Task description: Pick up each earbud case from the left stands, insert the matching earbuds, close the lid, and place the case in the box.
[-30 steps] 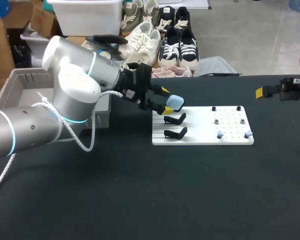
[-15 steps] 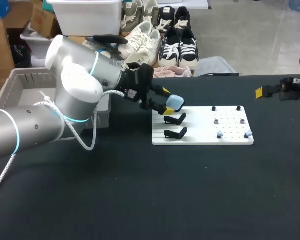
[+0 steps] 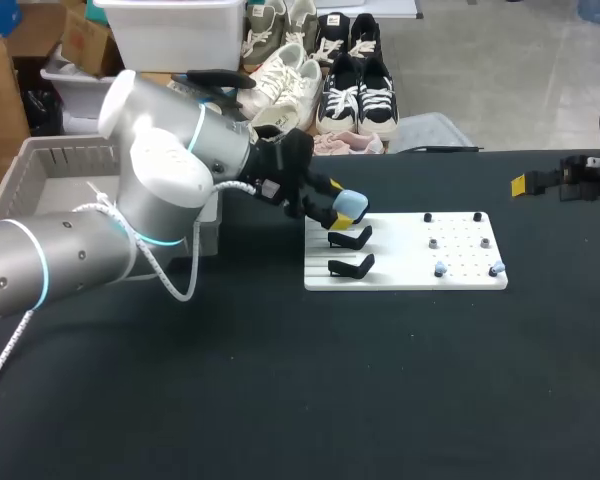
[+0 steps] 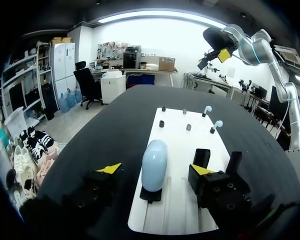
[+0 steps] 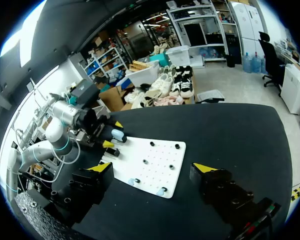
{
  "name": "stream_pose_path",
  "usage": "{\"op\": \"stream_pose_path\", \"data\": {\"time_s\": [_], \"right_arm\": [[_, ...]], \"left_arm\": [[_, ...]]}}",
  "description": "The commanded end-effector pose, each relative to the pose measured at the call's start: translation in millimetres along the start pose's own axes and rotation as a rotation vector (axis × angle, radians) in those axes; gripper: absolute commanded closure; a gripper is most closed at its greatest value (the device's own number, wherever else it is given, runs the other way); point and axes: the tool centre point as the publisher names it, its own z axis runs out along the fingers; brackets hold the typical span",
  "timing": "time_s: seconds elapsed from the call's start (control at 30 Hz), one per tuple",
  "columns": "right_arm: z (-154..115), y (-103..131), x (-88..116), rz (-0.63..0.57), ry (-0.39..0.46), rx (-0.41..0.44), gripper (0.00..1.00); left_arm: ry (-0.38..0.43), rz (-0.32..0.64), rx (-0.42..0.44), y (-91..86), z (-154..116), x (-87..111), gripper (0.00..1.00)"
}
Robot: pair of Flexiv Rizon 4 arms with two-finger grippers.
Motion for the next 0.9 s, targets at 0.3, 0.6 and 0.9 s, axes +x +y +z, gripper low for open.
{"op": "stream_pose_path", "data": {"time_s": [0.3, 0.6, 0.9], "right_arm": [[0.0, 0.0, 0.0, 0.000, 0.000, 0.000, 0.00], [0.0, 0.0, 0.0, 0.000, 0.000, 0.000, 0.00], [0.0, 0.0, 0.0, 0.000, 0.000, 0.000, 0.00]], "left_arm": [[-0.003, -0.010, 0.007, 4.2, 1.7, 2.3, 0.30], [-0.008, -0.010, 0.015, 6.2, 3.3, 1.0, 0.40], [-0.007, -0.007, 0.021, 7.2, 5.5, 0.0, 0.55]]}}
